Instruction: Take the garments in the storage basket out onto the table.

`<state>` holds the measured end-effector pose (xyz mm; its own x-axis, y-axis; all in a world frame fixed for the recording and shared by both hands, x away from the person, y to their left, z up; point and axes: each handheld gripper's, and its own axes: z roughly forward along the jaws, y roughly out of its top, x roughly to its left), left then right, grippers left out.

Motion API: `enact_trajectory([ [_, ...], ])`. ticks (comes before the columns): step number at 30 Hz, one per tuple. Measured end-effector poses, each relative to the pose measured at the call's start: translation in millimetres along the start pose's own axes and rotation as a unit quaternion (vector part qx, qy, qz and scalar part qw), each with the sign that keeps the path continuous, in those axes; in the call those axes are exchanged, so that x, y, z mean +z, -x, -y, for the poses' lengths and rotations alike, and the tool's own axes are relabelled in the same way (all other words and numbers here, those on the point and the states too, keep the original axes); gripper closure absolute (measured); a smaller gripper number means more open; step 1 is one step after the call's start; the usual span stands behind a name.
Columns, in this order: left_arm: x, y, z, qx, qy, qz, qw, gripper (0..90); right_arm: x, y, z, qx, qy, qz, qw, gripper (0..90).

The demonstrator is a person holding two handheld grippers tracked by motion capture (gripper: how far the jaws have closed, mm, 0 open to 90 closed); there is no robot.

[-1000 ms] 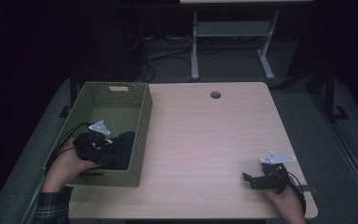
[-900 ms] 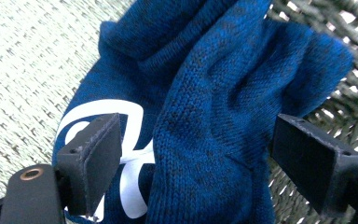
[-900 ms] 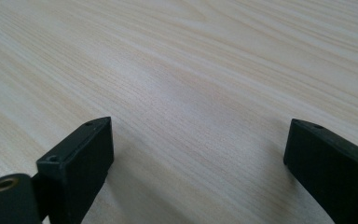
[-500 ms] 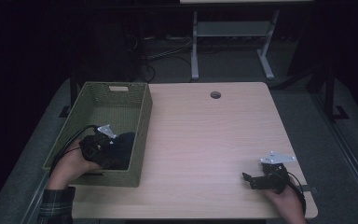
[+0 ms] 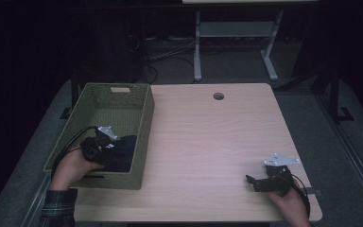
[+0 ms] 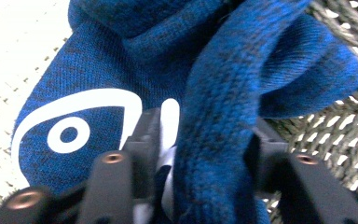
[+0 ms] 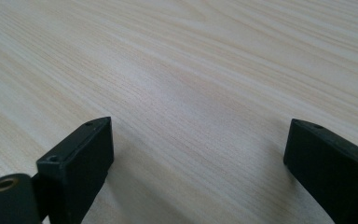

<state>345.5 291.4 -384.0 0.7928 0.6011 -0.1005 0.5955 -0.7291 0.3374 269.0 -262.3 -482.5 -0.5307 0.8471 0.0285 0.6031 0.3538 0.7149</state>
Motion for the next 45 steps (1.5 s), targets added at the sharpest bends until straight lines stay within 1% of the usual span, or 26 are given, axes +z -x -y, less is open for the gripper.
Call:
enact_trajectory([
  [1,-0.1,-0.2,-0.3,-0.002,-0.001,0.001,1.0,60.9,0.0,0.0,0.0,0.0,0.0,0.0,1.0,8.0],
  [3,-0.4,-1.1,-0.8,-0.014,-0.002,0.007,0.9999,66.1,0.0,0.0,0.0,0.0,0.0,0.0,1.0,8.0],
  [5,-2.3,-1.9,-1.1,-0.022,0.001,0.01,0.9997,70.1,0.0,0.0,0.0,0.0,0.0,0.0,1.0,8.0],
  [7,-5.3,-1.9,-1.5,-0.021,0.003,0.011,0.9997,72.6,0.0,0.0,0.0,0.0,0.0,0.0,1.0,8.0],
  [11,-11.7,-2.2,0.5,-0.024,0.015,0.015,0.9995,74.5,0.0,-0.1,0.0,0.0,0.0,0.0,1.0,8.0],
  [12,-13.8,-3.2,0.6,-0.029,0.02,0.019,0.9992,74.8,0.0,-0.1,0.0,0.0,0.0,0.0,1.0,8.0],
  [15,-19.2,-5.0,-1.3,-0.031,0.021,0.024,0.999,75.3,0.0,-0.1,0.0,0.0,0.0,0.0,1.0,8.0],
  [16,-21.3,-5.3,-2.9,-0.029,0.02,0.026,0.9991,75.5,0.0,-0.1,0.0,0.0,0.0,0.0,1.0,8.0],
  [20,-28.9,-5.5,-8.3,-0.026,0.012,0.019,0.9994,75.8,0.0,-0.1,0.0,0.0,0.0,0.0,1.0,8.0],
  [26,-41.5,-6.5,-12.3,-0.038,0.032,0.02,0.9986,76.5,0.0,-0.1,0.0,0.0,0.0,0.0,1.0,8.0],
  [31,-54.6,-6.0,-15.8,-0.034,0.037,0.011,0.9987,76.5,0.0,0.0,0.0,-0.001,0.0,0.0,1.0,8.0],
  [35,-69.8,-6.2,-19.2,-0.033,0.045,0.004,0.9984,76.5,0.0,-0.1,0.0,0.0,0.0,0.0,1.0,8.0],
  [38,-80.2,-5.5,-21.2,-0.038,0.06,0.005,0.9975,76.6,0.0,-0.1,0.0,0.0,0.0,0.0,1.0,8.0],
  [40,-85.1,-5.2,-22.4,-0.036,0.067,0.006,0.9971,76.7,0.0,-0.1,0.0,0.0,0.0,0.0,1.0,8.0],
  [42,-86.8,-5.1,-23.0,-0.035,0.067,0.006,0.9972,76.7,0.0,-0.1,0.0,0.0,0.0,0.0,1.0,8.0],
  [45,-94.9,-3.4,-27.8,-0.032,0.07,-0.005,0.997,76.8,-0.1,-0.1,0.0,0.0,0.0,0.0,1.0,8.0],
])
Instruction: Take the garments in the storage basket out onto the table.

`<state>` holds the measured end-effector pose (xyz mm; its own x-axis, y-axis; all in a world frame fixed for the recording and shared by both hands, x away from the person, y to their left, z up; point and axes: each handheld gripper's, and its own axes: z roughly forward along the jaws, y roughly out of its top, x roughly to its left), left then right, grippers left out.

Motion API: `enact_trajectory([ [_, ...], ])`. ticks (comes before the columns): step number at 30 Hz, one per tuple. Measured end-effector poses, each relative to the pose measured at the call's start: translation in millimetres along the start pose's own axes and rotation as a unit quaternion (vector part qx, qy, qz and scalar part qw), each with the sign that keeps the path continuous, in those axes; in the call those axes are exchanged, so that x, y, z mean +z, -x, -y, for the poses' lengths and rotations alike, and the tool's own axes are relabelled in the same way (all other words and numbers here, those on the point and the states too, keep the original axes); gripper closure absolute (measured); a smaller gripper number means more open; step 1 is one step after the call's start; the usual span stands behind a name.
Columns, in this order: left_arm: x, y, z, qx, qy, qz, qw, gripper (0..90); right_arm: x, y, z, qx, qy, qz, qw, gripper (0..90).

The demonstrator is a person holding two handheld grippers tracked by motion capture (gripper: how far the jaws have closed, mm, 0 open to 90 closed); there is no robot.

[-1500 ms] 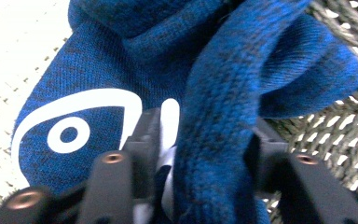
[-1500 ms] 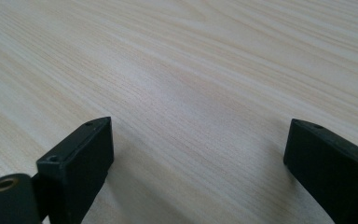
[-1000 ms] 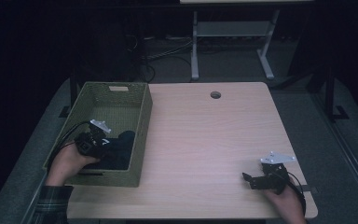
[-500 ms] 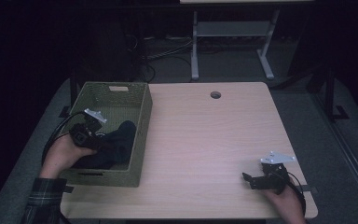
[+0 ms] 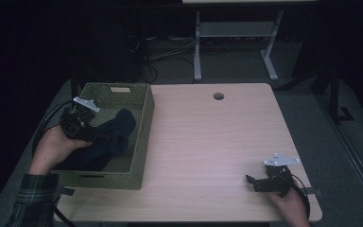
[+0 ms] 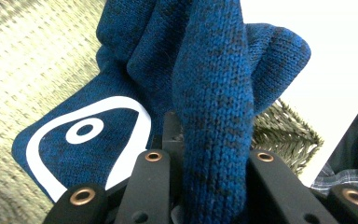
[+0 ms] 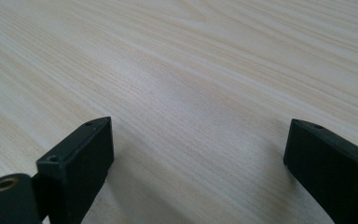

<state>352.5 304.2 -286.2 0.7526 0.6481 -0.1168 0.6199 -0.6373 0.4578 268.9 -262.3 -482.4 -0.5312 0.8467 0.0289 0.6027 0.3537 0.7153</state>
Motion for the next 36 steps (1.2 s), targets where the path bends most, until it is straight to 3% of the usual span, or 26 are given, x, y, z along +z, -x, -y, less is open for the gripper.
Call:
enact_trajectory([
  [10,-19.6,4.8,-19.9,0.012,0.016,-0.012,0.9997,77.1,0.0,0.0,0.0,0.0,0.0,0.0,1.0,8.0],
  [36,-50.3,16.2,-70.2,0.035,0.044,0.008,0.9984,77.6,0.0,-0.1,0.0,0.001,0.0,0.001,1.0,8.0],
])
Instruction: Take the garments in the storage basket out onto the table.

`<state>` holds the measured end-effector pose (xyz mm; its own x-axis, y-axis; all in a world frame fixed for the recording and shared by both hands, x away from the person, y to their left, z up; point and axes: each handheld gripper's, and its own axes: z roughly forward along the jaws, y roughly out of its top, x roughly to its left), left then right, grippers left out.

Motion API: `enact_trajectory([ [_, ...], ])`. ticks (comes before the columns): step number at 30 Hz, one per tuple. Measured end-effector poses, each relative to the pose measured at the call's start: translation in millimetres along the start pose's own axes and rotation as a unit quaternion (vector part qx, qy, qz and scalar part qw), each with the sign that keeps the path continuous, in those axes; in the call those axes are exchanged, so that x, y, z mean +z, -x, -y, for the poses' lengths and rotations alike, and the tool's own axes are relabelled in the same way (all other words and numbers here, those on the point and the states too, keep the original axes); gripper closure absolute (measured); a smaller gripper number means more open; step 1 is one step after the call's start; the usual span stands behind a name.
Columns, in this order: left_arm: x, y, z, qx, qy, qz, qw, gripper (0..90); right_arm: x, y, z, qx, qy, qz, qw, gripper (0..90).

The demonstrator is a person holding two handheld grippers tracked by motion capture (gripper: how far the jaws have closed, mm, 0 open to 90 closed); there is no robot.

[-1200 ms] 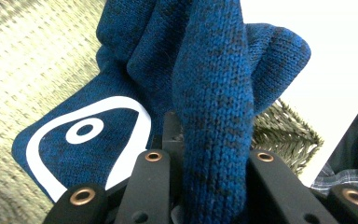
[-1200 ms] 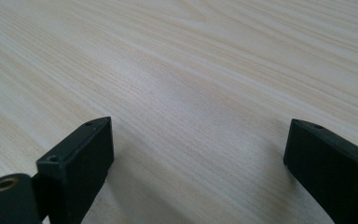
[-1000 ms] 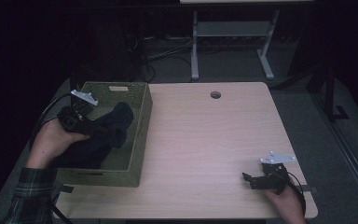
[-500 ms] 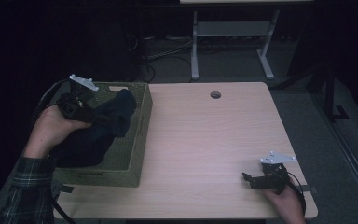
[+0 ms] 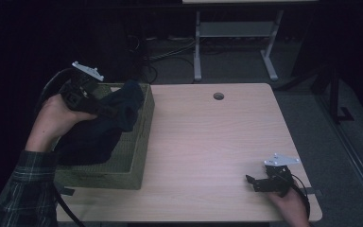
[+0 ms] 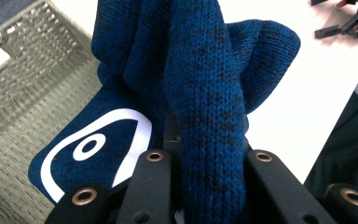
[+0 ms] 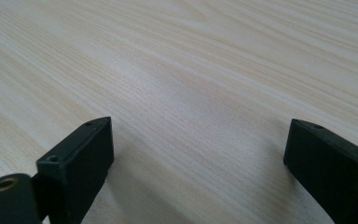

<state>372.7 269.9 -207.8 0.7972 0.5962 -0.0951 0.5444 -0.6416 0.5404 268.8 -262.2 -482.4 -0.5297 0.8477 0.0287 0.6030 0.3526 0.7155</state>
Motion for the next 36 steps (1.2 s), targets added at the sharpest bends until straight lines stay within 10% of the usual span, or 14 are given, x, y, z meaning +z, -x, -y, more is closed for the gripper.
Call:
enact_trajectory([
  [36,25.3,52.8,-89.1,0.076,0.012,0.032,0.9965,77.9,0.0,0.0,0.0,0.0,0.0,0.0,1.0,8.0],
])
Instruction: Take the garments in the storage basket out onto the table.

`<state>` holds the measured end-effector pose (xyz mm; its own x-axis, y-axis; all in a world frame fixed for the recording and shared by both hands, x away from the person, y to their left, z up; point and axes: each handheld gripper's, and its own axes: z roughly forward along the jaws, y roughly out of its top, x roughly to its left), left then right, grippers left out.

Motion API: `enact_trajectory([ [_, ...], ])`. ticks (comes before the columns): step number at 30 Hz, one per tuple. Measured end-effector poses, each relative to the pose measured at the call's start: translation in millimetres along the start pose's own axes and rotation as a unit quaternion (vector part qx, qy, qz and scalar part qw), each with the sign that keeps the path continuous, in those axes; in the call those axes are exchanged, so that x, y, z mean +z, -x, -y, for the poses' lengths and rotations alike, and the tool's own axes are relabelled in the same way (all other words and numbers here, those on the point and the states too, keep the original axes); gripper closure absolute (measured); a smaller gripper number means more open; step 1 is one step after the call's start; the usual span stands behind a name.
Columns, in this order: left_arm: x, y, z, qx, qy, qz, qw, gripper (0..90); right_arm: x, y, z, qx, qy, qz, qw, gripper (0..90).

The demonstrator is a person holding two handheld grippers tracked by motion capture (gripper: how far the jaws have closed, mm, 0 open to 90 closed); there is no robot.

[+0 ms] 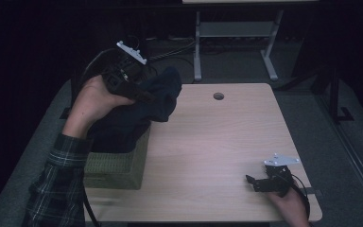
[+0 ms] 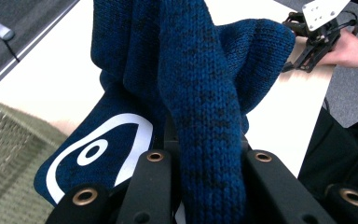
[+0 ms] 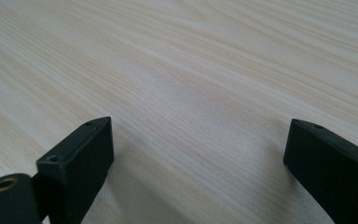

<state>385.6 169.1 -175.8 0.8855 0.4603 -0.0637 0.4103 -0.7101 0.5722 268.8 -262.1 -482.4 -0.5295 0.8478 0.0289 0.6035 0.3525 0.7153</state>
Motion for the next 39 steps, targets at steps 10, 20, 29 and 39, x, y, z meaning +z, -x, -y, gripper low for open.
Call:
enact_trajectory([
  [10,14.0,10.1,-25.2,0.021,0.007,0.013,0.9997,78.3,-0.1,-0.2,0.0,0.001,0.0,-0.001,1.0,8.0],
  [20,39.6,21.2,-46.1,0.031,0.013,0.029,0.999,78.3,-0.2,-0.2,-0.1,0.001,0.0,0.0,1.0,8.0],
  [29,65.0,38.5,-63.3,0.051,0.017,0.052,0.9972,78.2,-0.1,-0.1,-0.1,0.001,0.0,0.001,1.0,8.0],
  [39,97.5,55.6,-76.4,0.066,0.009,0.062,0.9959,78.0,-0.3,-0.2,-0.1,0.001,0.0,0.001,1.0,8.0],
])
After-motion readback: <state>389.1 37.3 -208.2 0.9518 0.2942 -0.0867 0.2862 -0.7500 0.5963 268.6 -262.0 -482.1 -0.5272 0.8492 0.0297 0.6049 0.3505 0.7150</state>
